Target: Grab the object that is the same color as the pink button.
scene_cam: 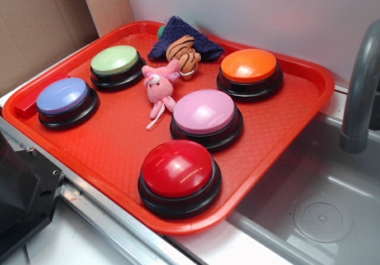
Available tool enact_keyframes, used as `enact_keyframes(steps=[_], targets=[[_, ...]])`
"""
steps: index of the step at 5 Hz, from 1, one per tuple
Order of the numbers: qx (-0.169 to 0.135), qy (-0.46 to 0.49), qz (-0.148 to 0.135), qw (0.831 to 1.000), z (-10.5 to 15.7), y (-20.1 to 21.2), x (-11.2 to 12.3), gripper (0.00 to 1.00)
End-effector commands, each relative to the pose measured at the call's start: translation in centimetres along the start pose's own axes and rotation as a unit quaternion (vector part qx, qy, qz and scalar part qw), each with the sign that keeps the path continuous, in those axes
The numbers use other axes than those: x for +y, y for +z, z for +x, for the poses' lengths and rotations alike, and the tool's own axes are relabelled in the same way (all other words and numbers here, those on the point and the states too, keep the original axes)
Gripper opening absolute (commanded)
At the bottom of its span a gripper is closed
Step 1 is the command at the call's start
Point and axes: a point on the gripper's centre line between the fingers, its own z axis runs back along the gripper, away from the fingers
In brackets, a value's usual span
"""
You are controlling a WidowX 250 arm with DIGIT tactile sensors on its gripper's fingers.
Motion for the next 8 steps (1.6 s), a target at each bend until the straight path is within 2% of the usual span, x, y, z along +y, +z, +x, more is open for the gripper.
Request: enact_keyframes(steps=[1, 2, 3, 4, 5, 6, 7, 8], targets=[[0.000, 0.000, 0.000, 1.000, 0.0, 0.0, 0.0, 1.00], [0.000, 0.061, -0.034, 0.998, 1.4, -1.0, 1.1, 1.00], [-0.009, 0.154, -0.041, 0.987, 3.5, -2.5, 2.5, 1.00], [-0.033, 0.251, -0.037, 0.967, 5.0, -4.9, 3.2, 1.00], [-0.061, 0.346, -0.033, 0.936, 6.4, -7.2, 3.9, 1.00], [-0.106, 0.425, -0.054, 0.898, 7.9, -10.3, 4.2, 1.00], [-0.132, 0.457, -0.078, 0.876, 9.0, -12.8, 4.5, 1.00], [-0.127, 0.469, -0.112, 0.867, 9.9, -15.6, 4.5, 1.00]])
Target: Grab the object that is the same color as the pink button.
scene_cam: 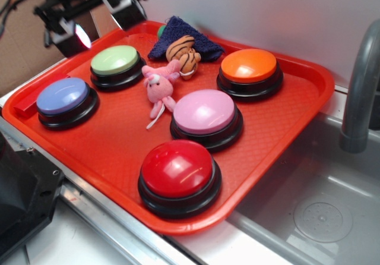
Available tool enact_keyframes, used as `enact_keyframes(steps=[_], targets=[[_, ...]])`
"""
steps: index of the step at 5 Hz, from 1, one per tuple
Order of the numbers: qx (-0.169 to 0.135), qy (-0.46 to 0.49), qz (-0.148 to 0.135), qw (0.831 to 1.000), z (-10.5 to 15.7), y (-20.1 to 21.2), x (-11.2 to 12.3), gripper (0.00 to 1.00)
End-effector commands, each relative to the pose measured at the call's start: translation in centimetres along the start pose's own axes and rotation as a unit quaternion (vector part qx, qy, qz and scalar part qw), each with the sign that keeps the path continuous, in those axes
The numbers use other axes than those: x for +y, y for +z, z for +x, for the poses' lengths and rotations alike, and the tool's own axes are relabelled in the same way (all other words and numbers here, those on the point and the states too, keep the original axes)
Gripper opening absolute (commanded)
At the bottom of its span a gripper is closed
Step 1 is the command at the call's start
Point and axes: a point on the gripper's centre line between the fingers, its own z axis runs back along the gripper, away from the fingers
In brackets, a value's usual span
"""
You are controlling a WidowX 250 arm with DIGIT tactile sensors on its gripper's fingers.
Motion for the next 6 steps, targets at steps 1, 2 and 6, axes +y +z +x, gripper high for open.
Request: enact_keyframes(steps=[1, 2, 6], targets=[[-0.003, 0.044, -0.055, 0.997, 1.4, -3.7, 0.2, 1.00], [0.036, 0.034, -0.080, 0.996, 1.4, -5.6, -0.4, 1.00], [0.096, 0.032, -0.101, 0.990, 2.4, -9.3, -0.8, 0.00]])
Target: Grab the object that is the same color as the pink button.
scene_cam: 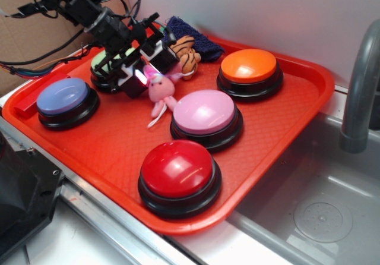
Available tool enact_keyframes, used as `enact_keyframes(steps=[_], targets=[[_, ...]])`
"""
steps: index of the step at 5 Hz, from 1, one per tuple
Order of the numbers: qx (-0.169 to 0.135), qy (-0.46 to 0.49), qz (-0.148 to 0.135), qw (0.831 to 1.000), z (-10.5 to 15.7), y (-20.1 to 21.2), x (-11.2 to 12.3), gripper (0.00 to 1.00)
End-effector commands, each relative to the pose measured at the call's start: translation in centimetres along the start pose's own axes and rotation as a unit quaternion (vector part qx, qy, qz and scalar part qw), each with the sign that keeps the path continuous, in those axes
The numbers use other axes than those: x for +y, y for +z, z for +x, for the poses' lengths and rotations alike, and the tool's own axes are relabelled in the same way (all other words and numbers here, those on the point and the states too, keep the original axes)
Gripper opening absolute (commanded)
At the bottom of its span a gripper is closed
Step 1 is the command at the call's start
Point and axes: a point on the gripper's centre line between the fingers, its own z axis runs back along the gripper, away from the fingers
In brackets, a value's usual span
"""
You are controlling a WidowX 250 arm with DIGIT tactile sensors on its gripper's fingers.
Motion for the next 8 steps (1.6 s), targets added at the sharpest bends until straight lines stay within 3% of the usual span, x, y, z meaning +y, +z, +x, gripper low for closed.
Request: enact_keyframes(steps=[1, 2, 3, 4, 5, 7, 8], targets=[[-0.013, -0.007, 0.008, 1.000, 0.8, -0.6, 0.0, 0.00], [-0.006, -0.005, -0.020, 1.000, 0.7, 1.2, 0.4, 0.00], [0.006, -0.045, -0.029, 0.999, 0.6, 3.3, 0.7, 0.00], [0.030, -0.175, 0.028, 0.984, 0.2, 8.0, -0.4, 0.00], [0.038, -0.268, 0.066, 0.960, -1.9, 10.8, -1.5, 0.00], [0.103, -0.364, 0.111, 0.919, -5.8, 14.9, -0.5, 0.00], [0.101, -0.349, 0.095, 0.927, -6.7, 15.3, 0.6, 0.00]])
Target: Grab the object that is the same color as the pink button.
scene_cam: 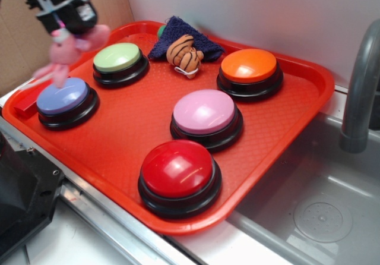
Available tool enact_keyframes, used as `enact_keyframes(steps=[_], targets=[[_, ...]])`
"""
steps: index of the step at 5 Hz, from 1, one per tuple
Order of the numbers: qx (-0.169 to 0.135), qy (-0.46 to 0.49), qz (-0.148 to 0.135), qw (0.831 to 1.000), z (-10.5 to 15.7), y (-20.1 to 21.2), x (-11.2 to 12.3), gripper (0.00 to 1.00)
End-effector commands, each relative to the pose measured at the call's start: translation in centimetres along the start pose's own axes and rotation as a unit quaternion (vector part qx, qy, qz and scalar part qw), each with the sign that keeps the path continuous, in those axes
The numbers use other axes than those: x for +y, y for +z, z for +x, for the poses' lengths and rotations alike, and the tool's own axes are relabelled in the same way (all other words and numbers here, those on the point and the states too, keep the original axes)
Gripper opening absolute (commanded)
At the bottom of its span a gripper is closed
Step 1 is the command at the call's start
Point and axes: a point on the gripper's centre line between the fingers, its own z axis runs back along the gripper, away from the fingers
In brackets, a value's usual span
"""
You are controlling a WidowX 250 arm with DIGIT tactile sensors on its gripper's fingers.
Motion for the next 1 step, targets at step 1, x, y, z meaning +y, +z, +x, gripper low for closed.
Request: enact_keyframes(steps=[1], targets=[[-0.037, 0.005, -0.027, 0.999, -1.35, 1.11, 0.75, 0.00]])
